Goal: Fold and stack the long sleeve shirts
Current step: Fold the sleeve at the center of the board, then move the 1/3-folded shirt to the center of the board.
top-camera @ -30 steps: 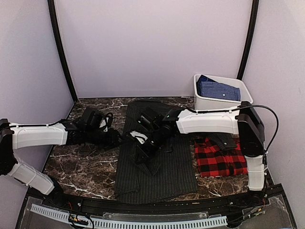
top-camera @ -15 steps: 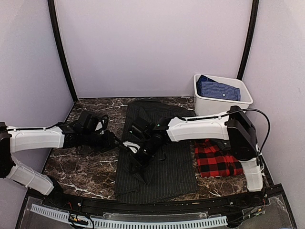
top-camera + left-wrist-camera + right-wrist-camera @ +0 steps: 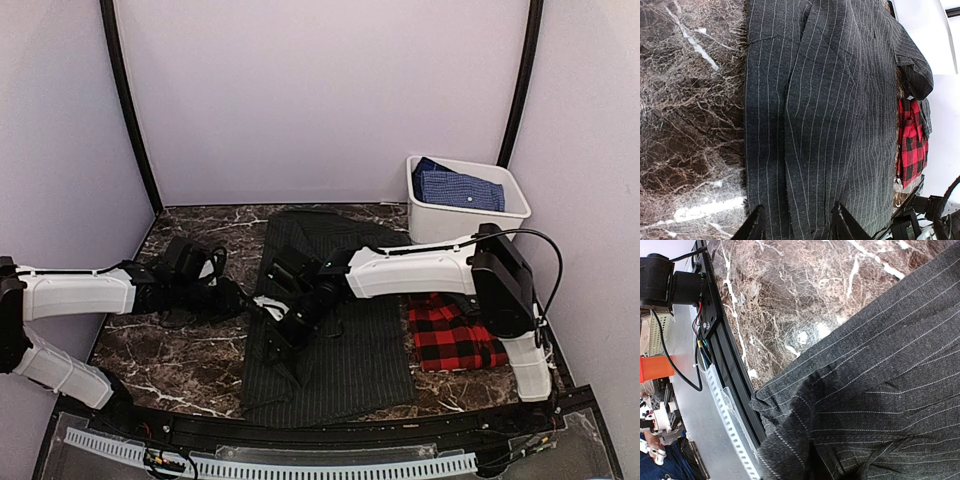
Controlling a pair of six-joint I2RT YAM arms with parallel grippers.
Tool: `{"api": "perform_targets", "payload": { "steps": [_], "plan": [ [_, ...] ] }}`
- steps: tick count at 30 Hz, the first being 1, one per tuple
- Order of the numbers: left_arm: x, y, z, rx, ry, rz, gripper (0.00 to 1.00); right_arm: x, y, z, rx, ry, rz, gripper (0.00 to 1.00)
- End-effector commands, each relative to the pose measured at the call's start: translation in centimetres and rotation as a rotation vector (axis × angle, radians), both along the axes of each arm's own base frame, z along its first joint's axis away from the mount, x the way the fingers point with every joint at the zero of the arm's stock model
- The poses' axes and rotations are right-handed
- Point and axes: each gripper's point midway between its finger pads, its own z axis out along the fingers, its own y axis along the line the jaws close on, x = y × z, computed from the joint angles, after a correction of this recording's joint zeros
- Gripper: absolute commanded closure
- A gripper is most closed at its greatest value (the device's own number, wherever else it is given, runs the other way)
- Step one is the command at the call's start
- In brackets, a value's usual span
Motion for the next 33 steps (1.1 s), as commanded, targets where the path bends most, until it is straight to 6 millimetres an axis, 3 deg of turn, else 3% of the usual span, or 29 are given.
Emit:
{"api": "perform_targets", "payload": {
  "steps": [1, 8, 13, 18, 24, 29, 33],
  "plan": [
    [0.1, 0.0, 0.4, -0.029, -0.015, 0.004, 0.57, -1.0, 1.6, 1.5, 0.074, 0.011, 0.038, 0.82],
    [-0.1, 0.0, 0.0, -0.036, -0.006, 0.006, 0.57, -0.1, 1.7, 5.5, 0.152, -0.054, 0.014, 0.58],
    [-0.1, 0.0, -0.2, -0.035, -0.003, 0.008, 0.57, 2.0, -0.6, 5.7, 0.134, -0.095, -0.07, 0.53],
    [-0.2, 0.0, -0.6, -0.031, 0.006, 0.005, 0.57, 4.1, -2.8, 5.0, 0.1, -0.144, -0.153, 0.55],
    [0.4, 0.1, -1.3, 0.004, 0.02, 0.016, 0.57, 9.9, -5.5, 6.4, 0.138, -0.237, -0.362, 0.65],
    [2.4, -0.1, -1.7, 0.037, 0.026, 0.022, 0.6, 13.4, -8.2, 7.3, 0.174, -0.297, -0.491, 0.68],
    [4.3, 0.0, -3.4, 0.087, 0.047, 0.048, 0.66, 14.5, -10.4, 7.1, 0.169, -0.325, -0.547, 0.69]
  ]
}}
